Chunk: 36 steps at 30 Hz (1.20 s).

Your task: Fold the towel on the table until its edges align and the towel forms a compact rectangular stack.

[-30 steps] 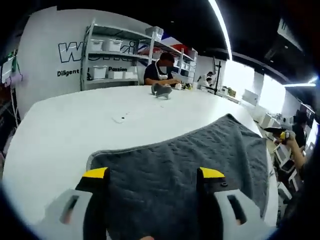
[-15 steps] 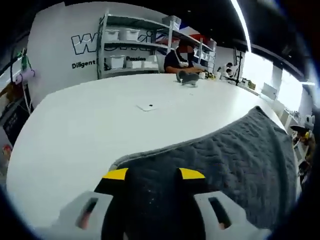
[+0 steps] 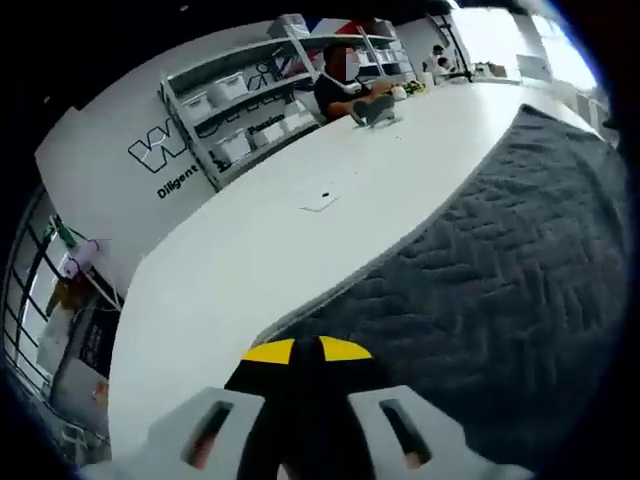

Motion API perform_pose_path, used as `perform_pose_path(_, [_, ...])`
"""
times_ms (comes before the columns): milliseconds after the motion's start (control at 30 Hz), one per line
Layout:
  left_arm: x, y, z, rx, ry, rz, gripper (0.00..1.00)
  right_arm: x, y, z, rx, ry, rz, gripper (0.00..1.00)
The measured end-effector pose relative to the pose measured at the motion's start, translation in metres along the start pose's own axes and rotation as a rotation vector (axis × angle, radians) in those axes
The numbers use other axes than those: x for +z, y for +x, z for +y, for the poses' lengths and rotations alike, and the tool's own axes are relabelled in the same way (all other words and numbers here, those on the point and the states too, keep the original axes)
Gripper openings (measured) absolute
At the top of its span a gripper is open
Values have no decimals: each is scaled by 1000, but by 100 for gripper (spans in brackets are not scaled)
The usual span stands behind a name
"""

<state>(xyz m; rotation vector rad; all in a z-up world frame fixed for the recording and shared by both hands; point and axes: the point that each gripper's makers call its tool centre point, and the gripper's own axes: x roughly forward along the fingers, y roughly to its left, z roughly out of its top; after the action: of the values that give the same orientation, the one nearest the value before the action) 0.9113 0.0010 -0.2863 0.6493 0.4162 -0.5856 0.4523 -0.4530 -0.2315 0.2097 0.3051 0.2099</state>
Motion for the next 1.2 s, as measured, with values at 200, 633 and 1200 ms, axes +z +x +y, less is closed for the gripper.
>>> perform_pose_path(200, [-17, -3, 23, 42, -32, 42, 4, -1, 2, 1, 6, 0, 1, 98])
perform_pose_path(633, [-69, -29, 76, 150, -174, 109, 2, -4, 4, 1, 10, 6, -3, 98])
perform_pose_path(1200, [-4, -93, 65, 134, -268, -217, 11, 2, 13, 4, 13, 6, -36, 97])
